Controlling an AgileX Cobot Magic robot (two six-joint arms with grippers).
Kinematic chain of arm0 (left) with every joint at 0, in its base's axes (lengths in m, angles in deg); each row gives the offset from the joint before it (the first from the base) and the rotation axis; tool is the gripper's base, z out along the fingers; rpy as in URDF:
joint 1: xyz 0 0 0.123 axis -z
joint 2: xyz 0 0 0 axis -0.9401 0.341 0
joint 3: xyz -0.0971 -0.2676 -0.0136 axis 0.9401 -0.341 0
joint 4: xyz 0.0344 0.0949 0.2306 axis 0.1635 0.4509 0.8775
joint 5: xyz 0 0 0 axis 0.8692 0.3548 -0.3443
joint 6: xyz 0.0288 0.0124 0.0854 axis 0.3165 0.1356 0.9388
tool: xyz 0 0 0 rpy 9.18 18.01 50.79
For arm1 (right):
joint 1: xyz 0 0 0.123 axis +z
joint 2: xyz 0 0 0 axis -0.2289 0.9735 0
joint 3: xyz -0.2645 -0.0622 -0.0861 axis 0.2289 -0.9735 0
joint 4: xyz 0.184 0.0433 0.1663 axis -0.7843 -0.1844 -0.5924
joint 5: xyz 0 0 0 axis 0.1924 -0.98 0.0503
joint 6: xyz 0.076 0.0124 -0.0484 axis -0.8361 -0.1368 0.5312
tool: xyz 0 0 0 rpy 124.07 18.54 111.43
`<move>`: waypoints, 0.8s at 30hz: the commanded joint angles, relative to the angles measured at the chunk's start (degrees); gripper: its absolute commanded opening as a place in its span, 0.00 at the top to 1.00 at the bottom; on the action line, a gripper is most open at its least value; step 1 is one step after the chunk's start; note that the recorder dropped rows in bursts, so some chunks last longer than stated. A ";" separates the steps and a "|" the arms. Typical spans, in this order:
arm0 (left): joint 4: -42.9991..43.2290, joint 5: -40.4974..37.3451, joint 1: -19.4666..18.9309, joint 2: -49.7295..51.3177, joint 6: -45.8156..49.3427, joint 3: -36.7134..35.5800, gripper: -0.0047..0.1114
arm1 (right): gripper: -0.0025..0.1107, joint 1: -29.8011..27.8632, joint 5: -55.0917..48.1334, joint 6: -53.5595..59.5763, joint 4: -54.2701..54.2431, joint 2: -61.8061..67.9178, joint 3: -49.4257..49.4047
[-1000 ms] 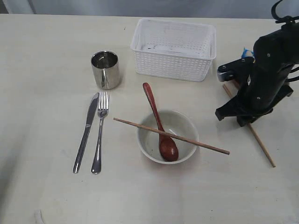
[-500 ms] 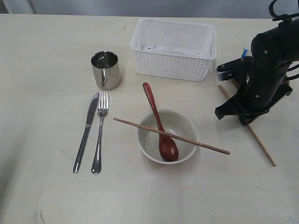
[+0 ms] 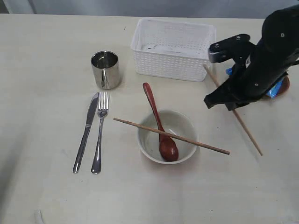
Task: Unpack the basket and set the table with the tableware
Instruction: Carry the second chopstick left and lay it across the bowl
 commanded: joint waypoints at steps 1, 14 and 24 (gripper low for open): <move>0.22 0.45 -0.08 -0.15 -0.20 -0.10 0.96 | 0.98 8.65 -2.28 1.46 2.96 -4.19 0.82; 0.22 0.45 -0.08 -0.15 -0.20 -0.10 0.96 | 0.98 30.07 -17.96 7.77 15.95 -5.64 10.89; 0.22 0.45 -0.08 -0.15 -0.20 -0.10 0.96 | 0.98 30.18 -15.48 10.14 14.40 1.12 11.00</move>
